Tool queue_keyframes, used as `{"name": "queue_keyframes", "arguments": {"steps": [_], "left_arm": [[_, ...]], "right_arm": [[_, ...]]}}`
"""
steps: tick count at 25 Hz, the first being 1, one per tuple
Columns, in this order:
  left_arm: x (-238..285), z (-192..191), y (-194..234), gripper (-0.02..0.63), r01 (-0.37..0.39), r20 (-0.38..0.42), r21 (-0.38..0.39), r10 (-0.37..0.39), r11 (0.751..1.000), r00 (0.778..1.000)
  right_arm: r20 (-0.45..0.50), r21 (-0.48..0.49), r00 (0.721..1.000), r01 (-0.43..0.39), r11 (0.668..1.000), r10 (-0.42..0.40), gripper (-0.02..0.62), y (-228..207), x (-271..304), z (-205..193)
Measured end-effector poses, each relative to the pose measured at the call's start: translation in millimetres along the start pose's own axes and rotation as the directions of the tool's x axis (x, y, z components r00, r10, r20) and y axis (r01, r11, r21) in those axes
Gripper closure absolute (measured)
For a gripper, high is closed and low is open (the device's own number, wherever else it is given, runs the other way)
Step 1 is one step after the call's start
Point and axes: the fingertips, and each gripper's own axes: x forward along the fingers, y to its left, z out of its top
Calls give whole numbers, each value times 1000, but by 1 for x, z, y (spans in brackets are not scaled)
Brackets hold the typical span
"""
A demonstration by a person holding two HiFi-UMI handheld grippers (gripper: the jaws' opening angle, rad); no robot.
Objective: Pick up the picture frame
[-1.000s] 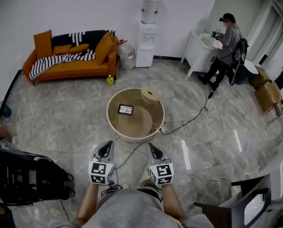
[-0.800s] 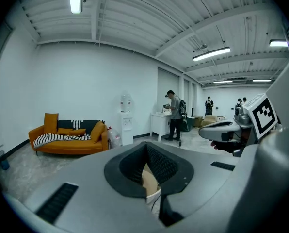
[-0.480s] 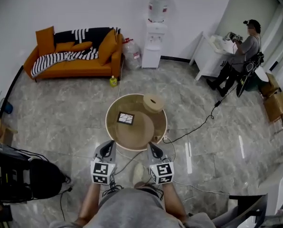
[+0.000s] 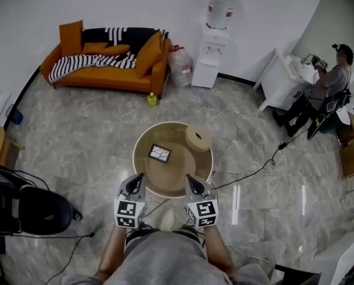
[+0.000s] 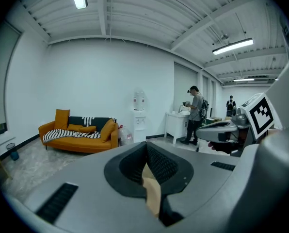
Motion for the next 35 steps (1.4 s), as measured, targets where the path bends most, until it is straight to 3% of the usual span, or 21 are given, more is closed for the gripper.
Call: {"name": "queue_keyframes", "arguments": {"steps": [13, 19, 27, 35], "left_arm": [[20, 3, 31, 588, -102, -31, -34, 101, 994, 994], [41, -5, 43, 588, -81, -64, -41, 79, 996, 995], [117, -2, 68, 588, 66, -126, 11, -64, 998, 990], [212, -20, 98, 588, 249, -222, 36, -235, 968, 946]], "right_arm": [[-9, 11, 994, -105, 994, 105, 595, -3, 50, 3], [-38, 33, 994, -99, 995, 100, 595, -5, 68, -8], [-78, 112, 996, 46, 993, -38, 595, -44, 119, -19], [-164, 200, 975, 180, 963, -148, 595, -73, 192, -49]]}}
